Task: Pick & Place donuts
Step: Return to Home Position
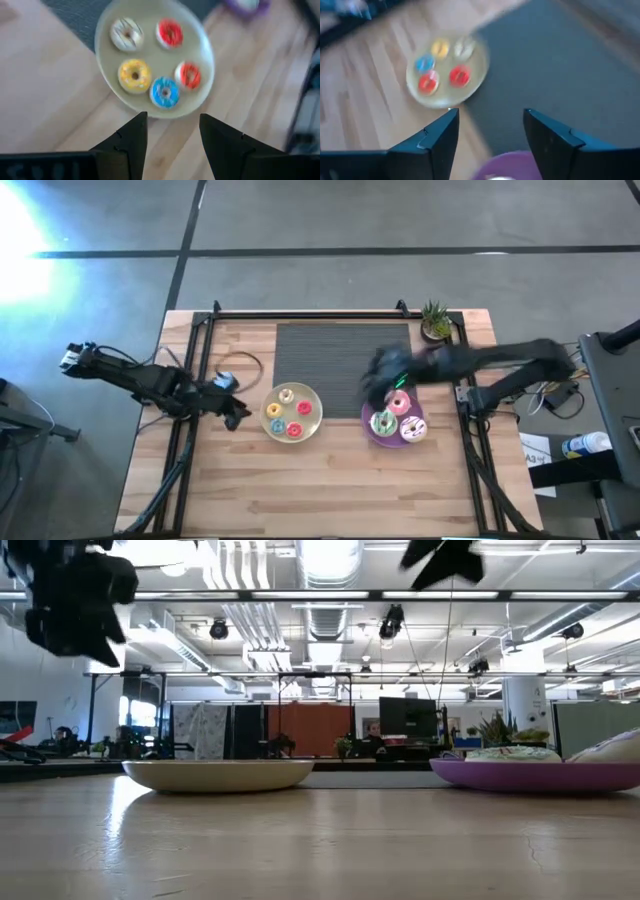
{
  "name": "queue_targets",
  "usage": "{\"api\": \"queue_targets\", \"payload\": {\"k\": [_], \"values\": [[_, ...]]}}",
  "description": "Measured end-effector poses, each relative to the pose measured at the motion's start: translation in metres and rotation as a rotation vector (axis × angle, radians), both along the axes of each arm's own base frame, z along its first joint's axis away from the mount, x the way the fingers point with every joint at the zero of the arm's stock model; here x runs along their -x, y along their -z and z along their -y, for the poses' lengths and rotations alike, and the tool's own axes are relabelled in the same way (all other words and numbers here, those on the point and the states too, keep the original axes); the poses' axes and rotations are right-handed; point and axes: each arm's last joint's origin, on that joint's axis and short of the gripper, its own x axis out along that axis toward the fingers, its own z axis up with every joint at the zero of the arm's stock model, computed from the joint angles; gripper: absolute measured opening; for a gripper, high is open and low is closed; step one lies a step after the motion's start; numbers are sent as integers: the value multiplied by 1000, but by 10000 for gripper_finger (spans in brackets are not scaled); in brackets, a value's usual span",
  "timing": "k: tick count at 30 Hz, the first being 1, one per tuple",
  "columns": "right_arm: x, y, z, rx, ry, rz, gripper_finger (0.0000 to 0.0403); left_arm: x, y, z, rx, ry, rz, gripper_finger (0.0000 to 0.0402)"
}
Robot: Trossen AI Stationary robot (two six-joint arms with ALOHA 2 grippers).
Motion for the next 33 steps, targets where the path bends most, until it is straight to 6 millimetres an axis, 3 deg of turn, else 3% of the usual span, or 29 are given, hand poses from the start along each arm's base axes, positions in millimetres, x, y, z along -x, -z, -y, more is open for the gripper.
{"api": "queue_targets", "payload": {"k": [2,5,7,9,12,17,21,24,29,33], "values": [[31,-33,14,42,16,53,208,7,-12,-3,11,-69,43,153],[73,-68,26,33,94,220,203,8,-36,-7,-121,-37,214,153],[98,-83,27,78,117,361,202,8,-50,-9,-212,-10,349,153],[114,-85,23,133,51,441,201,7,-55,-10,-266,8,448,153],[122,-60,16,121,-30,440,201,3,-40,-12,-280,-1,483,153],[118,14,9,38,-14,420,201,-5,1,-9,-184,18,570,153],[123,56,9,-9,-7,450,201,-3,10,-6,-168,131,737,153],[133,74,12,-9,19,533,201,7,1,-8,-222,150,846,153],[153,109,16,-38,99,592,201,26,7,-14,-274,148,874,153],[165,126,17,-94,114,654,201,43,11,-19,-284,120,859,153]]}}
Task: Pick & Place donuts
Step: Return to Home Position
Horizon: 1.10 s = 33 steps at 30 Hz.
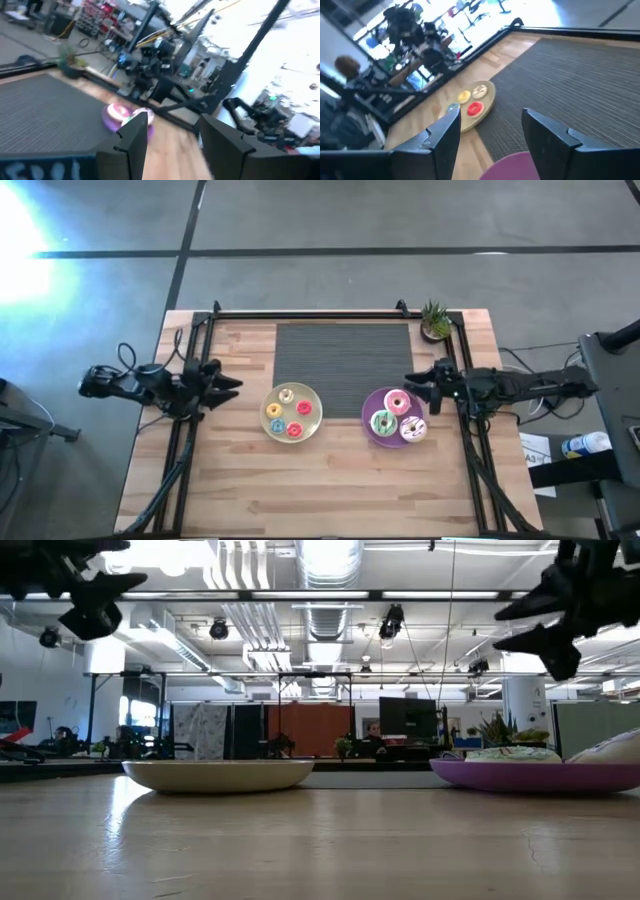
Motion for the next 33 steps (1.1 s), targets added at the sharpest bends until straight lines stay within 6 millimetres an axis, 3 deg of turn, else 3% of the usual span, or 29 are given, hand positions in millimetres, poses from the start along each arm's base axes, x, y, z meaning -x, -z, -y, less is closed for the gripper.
{"api": "queue_targets", "payload": {"k": [4,6,9,13,23,31,33], "values": [[7,19,1,-5,-1,5,201,15,1,-4,-16,-32,26,153],[8,29,1,-3,6,-2,201,14,8,-5,-38,-63,-36,153],[8,44,1,1,0,-35,201,16,2,-5,-34,-63,-19,153],[7,38,1,4,-4,-32,201,11,13,-4,-13,-64,-64,153],[6,34,1,7,0,-31,201,2,19,-2,37,-38,260,153],[6,36,1,9,0,-40,201,-2,32,-3,136,-103,272,153],[6,36,1,9,0,-42,201,-3,35,-2,64,-76,240,153]]}}
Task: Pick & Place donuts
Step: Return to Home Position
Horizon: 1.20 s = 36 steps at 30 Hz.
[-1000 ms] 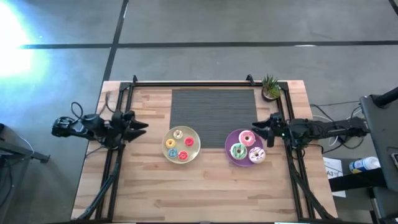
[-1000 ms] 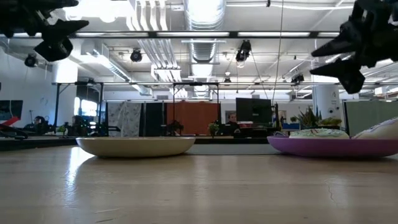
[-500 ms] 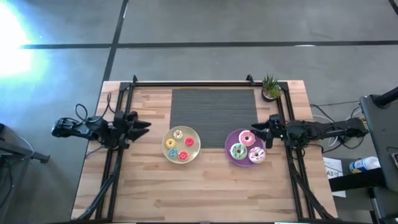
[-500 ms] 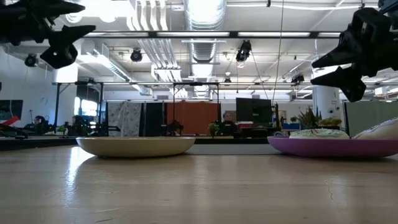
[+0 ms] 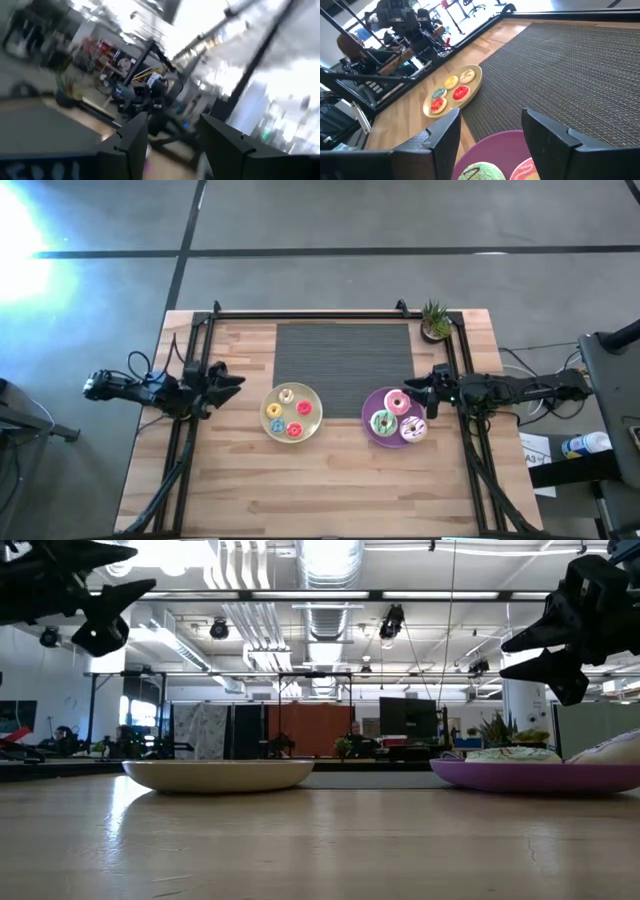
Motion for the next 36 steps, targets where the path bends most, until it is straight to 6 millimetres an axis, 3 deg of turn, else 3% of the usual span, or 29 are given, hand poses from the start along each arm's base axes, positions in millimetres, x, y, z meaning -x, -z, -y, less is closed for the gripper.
{"api": "queue_targets", "payload": {"k": [5,8,20,36], "values": [[0,0,0,0,0,0,201,-6,12,3,-429,-24,-111,153],[0,0,0,0,0,3,201,-8,17,4,-533,-28,-159,153],[0,0,0,0,0,0,201,-5,31,-27,-431,-131,-322,153],[0,0,0,0,0,0,201,-7,33,-25,-368,-110,-339,153]]}}
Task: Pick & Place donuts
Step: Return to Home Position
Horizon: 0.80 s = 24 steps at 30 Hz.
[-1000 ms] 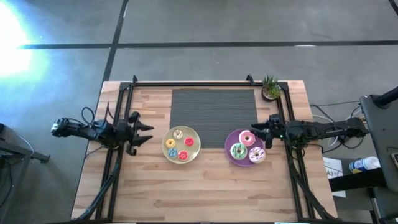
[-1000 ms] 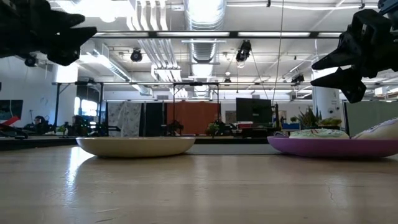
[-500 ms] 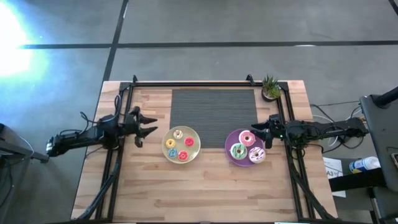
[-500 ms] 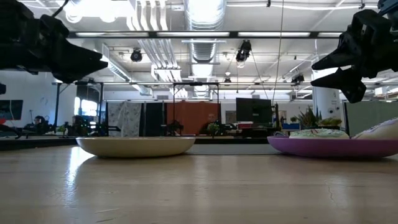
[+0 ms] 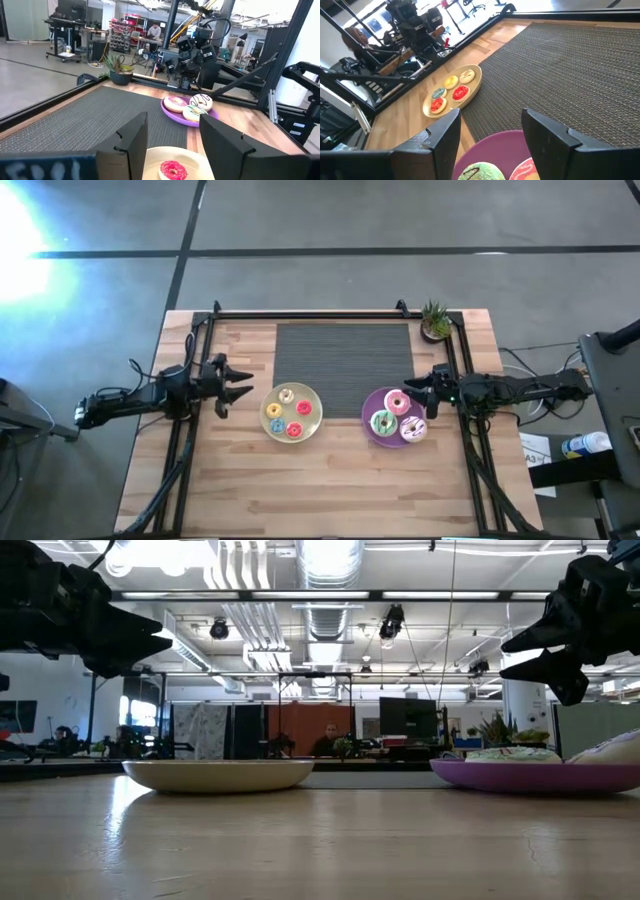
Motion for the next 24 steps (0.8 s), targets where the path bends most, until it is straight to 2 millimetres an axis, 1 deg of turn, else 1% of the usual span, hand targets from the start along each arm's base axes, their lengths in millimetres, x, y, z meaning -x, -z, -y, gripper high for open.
{"api": "queue_targets", "payload": {"k": [16,18,21,24], "values": [[0,0,0,3,-1,-1,201,0,0,0,1,-2,-2,153],[0,-1,0,71,-10,-11,201,0,0,0,1,-2,-2,153],[-1,-7,0,147,-18,34,201,0,1,0,2,-2,-2,153],[-1,-13,-2,278,-115,73,201,0,0,0,1,-3,-2,153]]}}
